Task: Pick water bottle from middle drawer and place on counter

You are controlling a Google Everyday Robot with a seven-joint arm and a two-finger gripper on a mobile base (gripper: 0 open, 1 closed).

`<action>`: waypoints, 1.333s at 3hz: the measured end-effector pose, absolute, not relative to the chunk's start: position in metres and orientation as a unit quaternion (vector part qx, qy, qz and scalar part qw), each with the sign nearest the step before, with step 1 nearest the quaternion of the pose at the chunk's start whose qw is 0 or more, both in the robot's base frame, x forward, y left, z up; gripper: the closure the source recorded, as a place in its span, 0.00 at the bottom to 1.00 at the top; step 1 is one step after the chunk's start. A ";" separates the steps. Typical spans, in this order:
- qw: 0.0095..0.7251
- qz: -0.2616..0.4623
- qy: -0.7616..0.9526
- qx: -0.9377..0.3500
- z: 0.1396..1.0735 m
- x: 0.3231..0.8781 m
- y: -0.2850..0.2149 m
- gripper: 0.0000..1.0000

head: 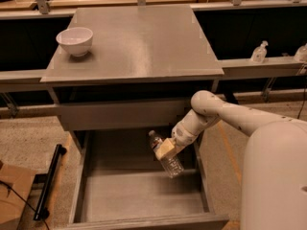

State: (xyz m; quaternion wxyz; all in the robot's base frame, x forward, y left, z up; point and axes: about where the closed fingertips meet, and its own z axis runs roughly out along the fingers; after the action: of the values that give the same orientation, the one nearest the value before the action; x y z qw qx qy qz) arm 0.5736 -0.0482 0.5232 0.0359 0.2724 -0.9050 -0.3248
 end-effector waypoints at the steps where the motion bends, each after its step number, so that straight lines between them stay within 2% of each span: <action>1: 0.050 -0.337 -0.891 0.299 0.579 0.559 -0.085 1.00; 2: 0.113 -0.334 -0.888 0.295 0.614 0.501 -0.117 1.00; 3: 0.148 -0.293 -0.896 0.300 0.656 0.484 -0.155 1.00; 4: 0.157 -0.295 -0.893 0.301 0.656 0.480 -0.157 1.00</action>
Offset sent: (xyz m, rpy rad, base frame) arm -0.1450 -0.1087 0.1395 -0.0675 0.2770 0.1292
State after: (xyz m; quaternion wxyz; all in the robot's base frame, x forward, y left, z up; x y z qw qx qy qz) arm 0.4796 -0.1567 0.6564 0.1566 0.3012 -0.8933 -0.2946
